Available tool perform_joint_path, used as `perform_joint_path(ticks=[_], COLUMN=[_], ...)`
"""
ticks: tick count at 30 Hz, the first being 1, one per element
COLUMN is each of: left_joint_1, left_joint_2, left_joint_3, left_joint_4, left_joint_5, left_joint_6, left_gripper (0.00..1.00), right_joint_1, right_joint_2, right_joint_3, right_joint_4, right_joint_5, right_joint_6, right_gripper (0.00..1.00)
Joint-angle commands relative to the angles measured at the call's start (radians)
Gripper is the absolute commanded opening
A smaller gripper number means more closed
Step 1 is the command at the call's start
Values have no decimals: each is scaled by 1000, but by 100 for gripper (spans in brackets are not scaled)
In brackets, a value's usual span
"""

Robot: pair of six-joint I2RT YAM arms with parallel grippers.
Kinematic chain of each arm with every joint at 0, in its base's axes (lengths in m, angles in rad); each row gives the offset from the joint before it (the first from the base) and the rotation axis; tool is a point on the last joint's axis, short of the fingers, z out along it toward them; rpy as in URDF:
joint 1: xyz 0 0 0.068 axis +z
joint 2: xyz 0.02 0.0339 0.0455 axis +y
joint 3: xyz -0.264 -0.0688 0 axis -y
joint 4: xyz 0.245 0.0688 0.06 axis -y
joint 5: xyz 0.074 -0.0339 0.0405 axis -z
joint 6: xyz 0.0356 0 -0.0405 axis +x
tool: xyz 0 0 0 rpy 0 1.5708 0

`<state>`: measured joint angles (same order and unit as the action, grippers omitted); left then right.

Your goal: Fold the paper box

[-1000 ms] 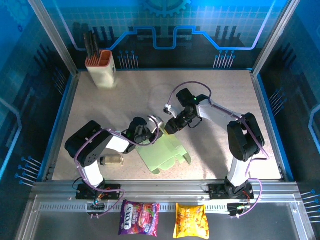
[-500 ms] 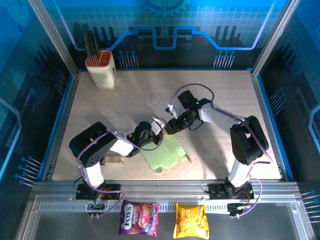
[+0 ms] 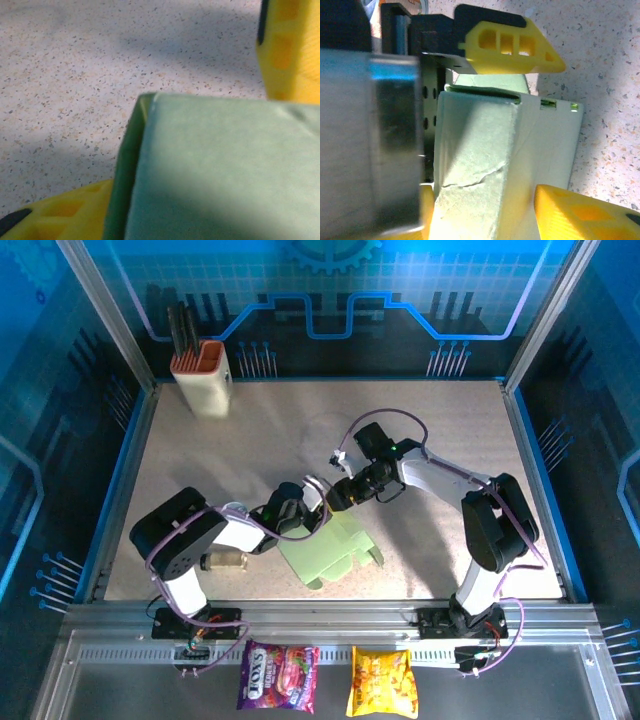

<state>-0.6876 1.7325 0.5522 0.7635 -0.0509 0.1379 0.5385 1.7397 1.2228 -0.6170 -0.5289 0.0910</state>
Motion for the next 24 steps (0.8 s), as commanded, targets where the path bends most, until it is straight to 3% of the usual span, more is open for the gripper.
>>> perform_joint_path(ticks=[1, 16, 24], left_joint_1=[-3, 10, 27], left_joint_2=[-52, -157, -265], left_joint_3=[-24, -132, -211], left_joint_4=[-46, -19, 51], left_joint_5=[38, 55, 45], left_joint_6=[17, 34, -15], left_gripper=[54, 66, 69], right_joint_1=[6, 15, 65], right_joint_2=[-34, -41, 9], right_joint_3=[19, 73, 159], right_joint_4=[-27, -42, -98], right_joint_5=[5, 41, 224], right_joint_6=[5, 20, 79], right_gripper=[59, 68, 70])
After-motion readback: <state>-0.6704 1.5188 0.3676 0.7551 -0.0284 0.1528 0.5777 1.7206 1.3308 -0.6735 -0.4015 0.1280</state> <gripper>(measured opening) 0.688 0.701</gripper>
